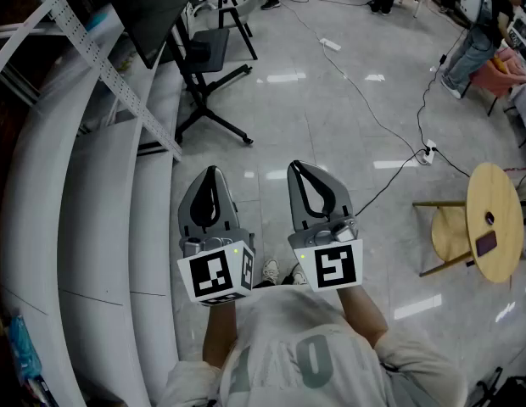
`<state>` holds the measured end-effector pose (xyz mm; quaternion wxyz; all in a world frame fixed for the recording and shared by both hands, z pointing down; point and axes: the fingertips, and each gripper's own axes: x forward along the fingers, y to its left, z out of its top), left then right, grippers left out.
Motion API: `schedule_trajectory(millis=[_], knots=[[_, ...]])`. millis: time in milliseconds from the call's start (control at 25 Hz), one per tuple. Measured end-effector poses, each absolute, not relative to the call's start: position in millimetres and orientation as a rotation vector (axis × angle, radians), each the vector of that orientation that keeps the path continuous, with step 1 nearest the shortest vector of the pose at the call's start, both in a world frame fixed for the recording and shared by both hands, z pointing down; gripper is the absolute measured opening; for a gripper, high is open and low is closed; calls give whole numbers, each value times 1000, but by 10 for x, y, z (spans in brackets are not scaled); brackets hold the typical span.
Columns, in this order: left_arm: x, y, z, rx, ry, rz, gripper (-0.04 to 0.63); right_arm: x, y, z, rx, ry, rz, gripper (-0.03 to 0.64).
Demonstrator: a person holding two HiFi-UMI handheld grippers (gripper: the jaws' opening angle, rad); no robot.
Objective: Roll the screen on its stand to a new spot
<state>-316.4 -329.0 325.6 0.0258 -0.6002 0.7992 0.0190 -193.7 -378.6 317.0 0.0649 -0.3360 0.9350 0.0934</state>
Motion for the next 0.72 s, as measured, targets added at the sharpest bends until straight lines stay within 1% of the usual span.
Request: schedule_trajectory(millis=[320,720], knots=[[-3036,-3208,3294,-1798,2511,30,15,-1705,-3825,3291,-989,2850,245,21],[-3308,-3243,3368,-1704,2576,25,15,-1787,-4025,3363,-959,2839,198,20]])
